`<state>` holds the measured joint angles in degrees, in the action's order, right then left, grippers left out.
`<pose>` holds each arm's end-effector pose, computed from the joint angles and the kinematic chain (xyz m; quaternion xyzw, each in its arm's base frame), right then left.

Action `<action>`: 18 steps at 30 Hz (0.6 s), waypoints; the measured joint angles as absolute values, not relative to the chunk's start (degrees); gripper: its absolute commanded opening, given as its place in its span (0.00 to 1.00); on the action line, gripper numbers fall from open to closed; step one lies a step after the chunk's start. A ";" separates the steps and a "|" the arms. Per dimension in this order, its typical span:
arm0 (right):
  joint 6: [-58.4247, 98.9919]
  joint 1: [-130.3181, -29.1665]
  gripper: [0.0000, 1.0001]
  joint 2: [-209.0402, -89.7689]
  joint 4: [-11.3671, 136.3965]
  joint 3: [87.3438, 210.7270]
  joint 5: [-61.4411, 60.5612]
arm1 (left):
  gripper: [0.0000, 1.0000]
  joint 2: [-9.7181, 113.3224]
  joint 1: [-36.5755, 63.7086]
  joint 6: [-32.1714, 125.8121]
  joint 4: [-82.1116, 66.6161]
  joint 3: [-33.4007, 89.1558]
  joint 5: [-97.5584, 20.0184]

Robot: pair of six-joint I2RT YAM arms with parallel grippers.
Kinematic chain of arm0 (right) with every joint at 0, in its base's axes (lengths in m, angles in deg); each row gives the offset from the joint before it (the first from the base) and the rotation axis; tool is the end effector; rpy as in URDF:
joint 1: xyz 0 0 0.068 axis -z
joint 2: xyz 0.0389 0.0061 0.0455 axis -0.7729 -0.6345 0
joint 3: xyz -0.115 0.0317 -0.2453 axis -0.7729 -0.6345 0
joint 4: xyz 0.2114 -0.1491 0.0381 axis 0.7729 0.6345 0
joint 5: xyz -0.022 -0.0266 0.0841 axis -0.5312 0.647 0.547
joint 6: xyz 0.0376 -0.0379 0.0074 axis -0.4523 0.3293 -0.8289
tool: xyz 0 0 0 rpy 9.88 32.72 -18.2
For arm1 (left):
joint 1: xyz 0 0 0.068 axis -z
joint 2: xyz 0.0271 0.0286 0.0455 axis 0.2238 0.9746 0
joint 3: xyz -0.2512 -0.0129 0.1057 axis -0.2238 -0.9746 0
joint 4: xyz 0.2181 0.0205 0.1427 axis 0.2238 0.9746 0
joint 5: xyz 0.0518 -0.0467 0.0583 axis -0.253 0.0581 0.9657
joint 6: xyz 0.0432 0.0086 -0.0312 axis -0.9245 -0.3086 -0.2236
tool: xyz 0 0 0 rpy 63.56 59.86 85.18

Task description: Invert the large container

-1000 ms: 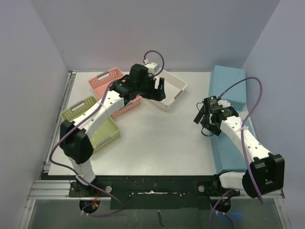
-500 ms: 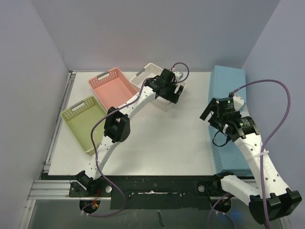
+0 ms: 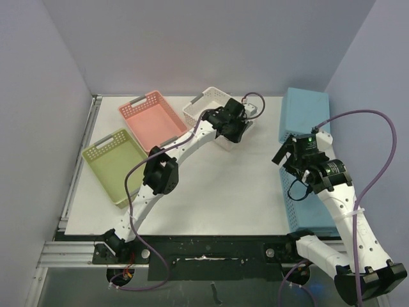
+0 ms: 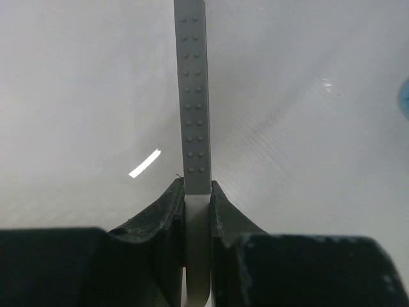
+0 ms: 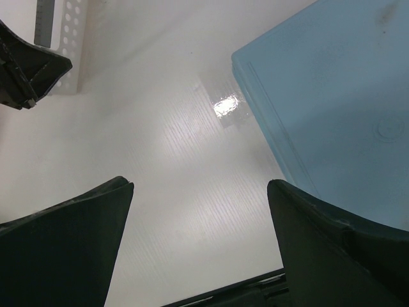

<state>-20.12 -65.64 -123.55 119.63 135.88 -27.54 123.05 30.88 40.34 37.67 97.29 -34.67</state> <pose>0.1705 0.0336 0.3378 0.3121 0.8753 0.0362 0.3676 0.4041 -0.3913 0.2149 0.3218 0.8771 -0.1779 0.3091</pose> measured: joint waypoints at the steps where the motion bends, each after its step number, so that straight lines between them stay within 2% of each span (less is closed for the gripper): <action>1: -20.25 -65.64 0.90 -123.52 119.85 136.12 -27.78 | 0.00 122.30 31.21 40.50 37.77 97.29 -35.59; 5: -20.45 -65.64 0.89 -123.09 120.51 138.00 -28.72 | 0.00 118.04 31.99 42.44 37.95 97.29 -41.03; 10: -20.43 -65.64 0.89 -122.04 120.79 142.28 -30.58 | 0.00 108.18 30.81 50.25 34.58 94.95 -53.69; 14: -20.39 -65.64 0.89 -119.41 120.59 144.91 -32.46 | 0.00 95.00 26.14 62.68 22.13 83.17 -64.79; 18: -20.28 -65.64 0.89 -116.66 120.66 145.56 -34.95 | 0.00 84.77 20.67 79.23 0.95 68.63 -71.50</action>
